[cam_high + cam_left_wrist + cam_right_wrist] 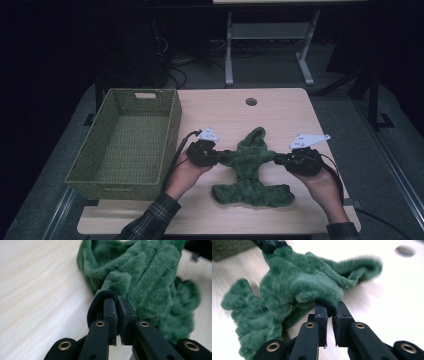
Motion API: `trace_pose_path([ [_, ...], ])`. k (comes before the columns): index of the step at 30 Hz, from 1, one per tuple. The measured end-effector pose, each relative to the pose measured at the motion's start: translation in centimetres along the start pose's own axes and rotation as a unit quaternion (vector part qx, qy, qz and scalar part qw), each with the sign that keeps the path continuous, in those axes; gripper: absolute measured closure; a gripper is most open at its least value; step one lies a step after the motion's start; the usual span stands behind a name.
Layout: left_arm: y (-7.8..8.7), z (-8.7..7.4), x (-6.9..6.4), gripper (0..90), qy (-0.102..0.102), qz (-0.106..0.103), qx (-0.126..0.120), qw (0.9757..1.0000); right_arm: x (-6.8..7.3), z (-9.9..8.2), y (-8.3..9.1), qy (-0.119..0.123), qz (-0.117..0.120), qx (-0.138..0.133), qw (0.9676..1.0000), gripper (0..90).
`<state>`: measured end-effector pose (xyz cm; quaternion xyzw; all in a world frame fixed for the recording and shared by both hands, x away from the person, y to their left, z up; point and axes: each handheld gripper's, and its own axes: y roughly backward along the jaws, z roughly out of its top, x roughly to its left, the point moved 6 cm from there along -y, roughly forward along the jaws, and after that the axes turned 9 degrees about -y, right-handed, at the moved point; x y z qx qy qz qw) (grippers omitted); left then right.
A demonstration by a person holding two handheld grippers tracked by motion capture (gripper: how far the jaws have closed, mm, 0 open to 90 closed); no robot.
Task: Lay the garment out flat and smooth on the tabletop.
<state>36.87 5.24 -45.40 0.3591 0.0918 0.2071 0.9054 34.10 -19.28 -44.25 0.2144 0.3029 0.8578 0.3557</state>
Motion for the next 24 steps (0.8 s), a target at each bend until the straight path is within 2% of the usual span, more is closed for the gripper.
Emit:
trace_pose_path([
  [3,-0.6,-1.5,0.2,85.3,0.012,0.003,0.028,0.9995,0.2,-0.9,-1.9,-0.005,0.011,0.024,0.9996,82.6],
  [6,-1.5,-2.7,0.3,85.2,0.016,0.006,0.056,0.9983,0.4,-1.5,-3.5,-0.006,0.017,0.05,0.9986,82.5],
  [9,-2.4,-3.5,0.2,84.8,0.014,0.002,0.081,0.9966,0.4,-2.2,-4.6,-0.002,0.017,0.066,0.9977,82.2],
  [12,-2.8,-3.6,0.0,82.3,0.007,0.005,0.09,0.9959,0.5,-2.6,-5.2,-0.005,0.019,0.081,0.9965,80.9],
  [13,-2.7,-3.6,0.0,77.7,0.006,0.009,0.091,0.9958,0.5,-2.6,-5.2,-0.006,0.019,0.079,0.9966,79.1],
  [17,-1.5,-2.8,0.1,59.3,0.012,0.017,0.071,0.9973,0.4,-2.5,-4.3,-0.01,0.016,0.074,0.9971,62.1],
  [19,-0.8,-2.4,0.2,51.9,0.015,0.011,0.061,0.998,0.3,-2.1,-3.4,-0.016,0.023,0.056,0.998,60.3],
  [23,0.3,-1.1,0.6,48.3,0.014,0.013,0.037,0.9991,0.0,-0.9,-2.0,-0.019,0.022,0.032,0.9991,57.7],
  [24,0.4,-0.8,0.7,48.2,0.006,0.013,0.038,0.9992,-0.1,-0.6,-1.7,-0.023,0.023,0.024,0.9992,57.8],
])
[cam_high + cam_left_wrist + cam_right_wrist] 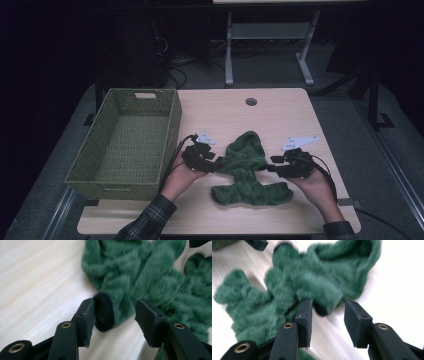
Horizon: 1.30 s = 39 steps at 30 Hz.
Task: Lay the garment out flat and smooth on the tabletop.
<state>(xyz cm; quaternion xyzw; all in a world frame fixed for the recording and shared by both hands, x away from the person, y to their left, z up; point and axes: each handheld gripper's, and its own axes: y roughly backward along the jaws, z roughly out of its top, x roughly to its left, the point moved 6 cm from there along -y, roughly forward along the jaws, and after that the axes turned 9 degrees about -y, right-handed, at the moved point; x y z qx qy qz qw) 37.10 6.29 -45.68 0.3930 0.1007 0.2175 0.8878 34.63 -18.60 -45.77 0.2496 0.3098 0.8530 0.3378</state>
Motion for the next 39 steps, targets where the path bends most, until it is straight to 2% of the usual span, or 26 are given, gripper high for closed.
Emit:
trace_pose_path([
  [5,0.1,2.2,0.7,47.7,-0.012,0.017,-0.016,0.9997,-1.2,1.5,0.3,-0.01,-0.005,-0.02,0.9997,58.1],
  [7,-0.4,3.0,1.2,47.8,-0.007,0.019,-0.022,0.9995,-1.7,2.1,-0.1,-0.019,-0.006,-0.021,0.9996,58.0],
  [9,-1.0,3.8,1.8,47.8,-0.012,0.021,-0.029,0.9993,-2.2,2.6,-0.6,-0.023,-0.007,-0.022,0.9995,58.3],
  [12,-2.3,4.4,2.8,47.6,-0.012,0.026,-0.021,0.9994,-2.9,3.2,-1.5,-0.035,-0.005,-0.028,0.999,59.5],
  [17,-4.2,4.8,4.6,47.5,0.009,0.02,-0.016,0.9996,-3.7,3.6,-3.4,-0.049,-0.008,-0.011,0.9987,59.2],
  [20,-5.5,4.8,5.1,47.4,0.016,0.014,-0.01,0.9997,-4.0,3.4,-4.3,-0.061,-0.006,-0.002,0.9981,59.0],
  [23,-6.6,4.4,5.1,47.0,0.015,0.002,-0.001,0.9999,-4.1,2.8,-5.1,-0.07,-0.003,0.006,0.9975,58.9],
  [28,-7.7,3.6,4.8,47.1,-0.006,-0.01,0.026,0.9996,-4.2,1.9,-6.0,-0.076,0.004,0.021,0.9969,59.0],
  [32,-7.9,3.2,4.6,56.1,-0.01,-0.01,0.035,0.9993,-4.1,1.7,-6.3,-0.082,0.006,0.03,0.9962,62.4],
  [36,-7.9,2.8,4.4,70.0,-0.024,-0.011,0.049,0.9985,-3.9,1.5,-6.5,-0.077,0.006,0.04,0.9962,66.3],
  [37,-7.9,2.8,4.2,73.6,-0.021,-0.013,0.047,0.9986,-3.9,1.5,-6.6,-0.075,0.006,0.042,0.9963,68.4],
  [39,-7.8,2.6,4.2,79.7,-0.026,-0.015,0.056,0.998,-3.8,1.4,-6.8,-0.07,0.005,0.047,0.9965,73.2],
])
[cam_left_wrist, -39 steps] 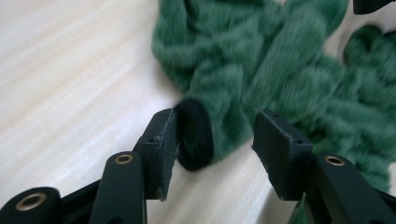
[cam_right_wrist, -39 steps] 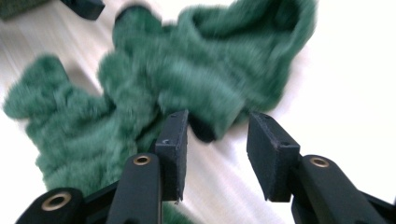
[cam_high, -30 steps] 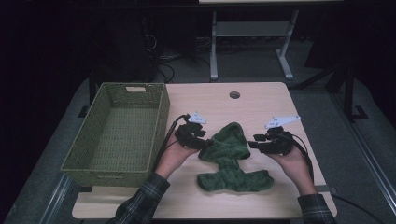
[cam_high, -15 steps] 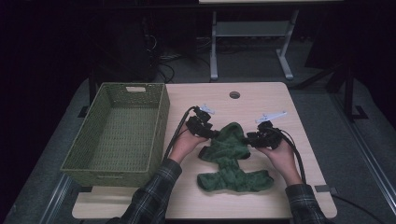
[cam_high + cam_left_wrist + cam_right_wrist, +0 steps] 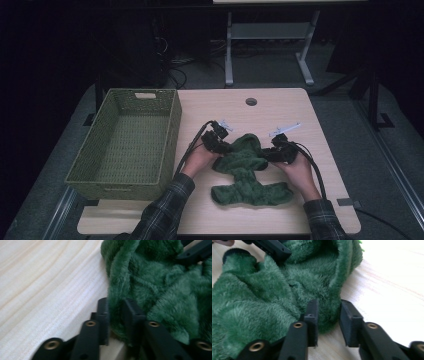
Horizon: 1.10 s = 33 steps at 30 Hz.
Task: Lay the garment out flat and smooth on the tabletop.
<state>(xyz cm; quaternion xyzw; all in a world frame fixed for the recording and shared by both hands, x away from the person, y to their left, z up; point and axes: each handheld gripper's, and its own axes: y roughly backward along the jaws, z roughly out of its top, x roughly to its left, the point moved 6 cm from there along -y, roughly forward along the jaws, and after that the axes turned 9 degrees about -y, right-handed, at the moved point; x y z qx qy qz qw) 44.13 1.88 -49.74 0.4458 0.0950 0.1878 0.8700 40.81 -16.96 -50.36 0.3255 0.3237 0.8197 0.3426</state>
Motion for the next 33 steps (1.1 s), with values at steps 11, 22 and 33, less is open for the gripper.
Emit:
trace_pose_path([
  [11,2.2,0.9,0.0,86.7,0.012,0.024,-0.054,0.9982,-0.2,0.6,1.1,0.023,-0.032,-0.012,0.9992,87.5],
  [22,2.5,3.1,1.8,87.0,0.023,0.073,-0.115,0.9904,-3.6,4.0,4.6,0.029,-0.088,-0.058,0.994,88.5],
  [33,-2.2,1.6,3.7,87.3,0.029,0.09,-0.083,0.992,-6.9,2.2,1.1,-0.002,-0.095,-0.024,0.9951,88.9],
])
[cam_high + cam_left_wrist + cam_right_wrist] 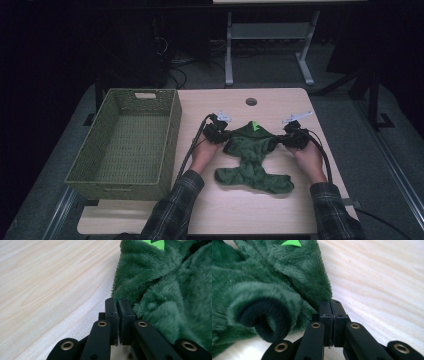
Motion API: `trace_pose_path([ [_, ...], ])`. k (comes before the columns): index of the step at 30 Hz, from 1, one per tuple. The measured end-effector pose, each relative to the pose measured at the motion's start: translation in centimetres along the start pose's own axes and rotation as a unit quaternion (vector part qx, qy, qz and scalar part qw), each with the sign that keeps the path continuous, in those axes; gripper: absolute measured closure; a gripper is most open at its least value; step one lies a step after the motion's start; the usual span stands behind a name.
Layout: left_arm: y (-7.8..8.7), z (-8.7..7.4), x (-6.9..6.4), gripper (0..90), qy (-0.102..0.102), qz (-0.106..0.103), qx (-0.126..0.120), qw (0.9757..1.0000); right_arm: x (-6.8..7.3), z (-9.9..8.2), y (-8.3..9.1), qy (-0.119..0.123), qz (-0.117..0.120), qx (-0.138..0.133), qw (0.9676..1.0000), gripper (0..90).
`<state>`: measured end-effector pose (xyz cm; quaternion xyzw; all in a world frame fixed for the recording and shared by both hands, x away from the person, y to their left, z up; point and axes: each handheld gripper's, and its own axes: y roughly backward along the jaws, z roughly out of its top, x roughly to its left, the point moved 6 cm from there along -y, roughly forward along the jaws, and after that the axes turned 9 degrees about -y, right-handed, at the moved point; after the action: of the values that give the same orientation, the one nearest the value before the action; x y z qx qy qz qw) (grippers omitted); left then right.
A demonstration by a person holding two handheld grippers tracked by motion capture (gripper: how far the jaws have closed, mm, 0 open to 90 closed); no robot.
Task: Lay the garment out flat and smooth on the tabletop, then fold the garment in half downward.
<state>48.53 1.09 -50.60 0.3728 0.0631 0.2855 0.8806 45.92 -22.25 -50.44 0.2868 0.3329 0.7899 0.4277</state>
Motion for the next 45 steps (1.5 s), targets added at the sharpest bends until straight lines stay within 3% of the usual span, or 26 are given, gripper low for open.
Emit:
trace_pose_path([
  [5,-0.5,0.0,0.1,85.1,0.009,-0.009,-0.001,0.9999,-0.2,-0.3,-0.5,-0.007,0.004,0.001,1.0,87.6],
  [8,-0.1,0.2,0.2,70.4,0.02,-0.014,0.0,0.9997,-0.1,-0.2,-0.1,-0.009,0.001,-0.002,1.0,76.2],
  [14,2.2,1.3,-0.2,49.3,0.019,-0.025,-0.007,0.9995,0.2,0.9,2.6,-0.017,0.012,-0.043,0.9989,65.9],
  [19,4.3,1.6,-1.1,34.4,0.002,-0.034,-0.015,0.9993,1.1,1.5,4.8,-0.024,0.018,-0.068,0.9973,61.1],
  [23,5.8,1.3,-1.9,22.2,-0.015,-0.04,0.001,0.9991,1.9,1.3,5.8,-0.029,0.03,-0.081,0.9959,58.3],
  [26,6.9,0.9,-2.5,14.4,-0.015,-0.044,0.005,0.9989,2.8,1.0,6.2,-0.023,0.039,-0.08,0.9958,56.4],
  [28,7.7,0.5,-2.8,13.4,-0.024,-0.04,0.002,0.9989,3.4,0.9,6.4,-0.02,0.047,-0.082,0.9953,56.1],
  [32,9.2,-0.4,-3.8,13.3,-0.015,-0.044,-0.022,0.9987,4.9,1.0,6.8,-0.005,0.062,-0.088,0.9942,54.1],
  [35,9.8,-1.3,-4.8,12.7,-0.026,-0.045,-0.016,0.9985,6.2,1.0,6.9,0.005,0.073,-0.085,0.9937,53.5],
  [42,11.4,-3.3,-6.4,12.7,-0.022,-0.043,-0.033,0.9983,9.1,0.8,6.4,0.033,0.097,-0.078,0.9918,55.3],
  [45,11.7,-4.4,-7.4,12.7,-0.028,-0.044,-0.028,0.9982,10.3,0.6,6.0,0.041,0.102,-0.07,0.9915,57.1],
])
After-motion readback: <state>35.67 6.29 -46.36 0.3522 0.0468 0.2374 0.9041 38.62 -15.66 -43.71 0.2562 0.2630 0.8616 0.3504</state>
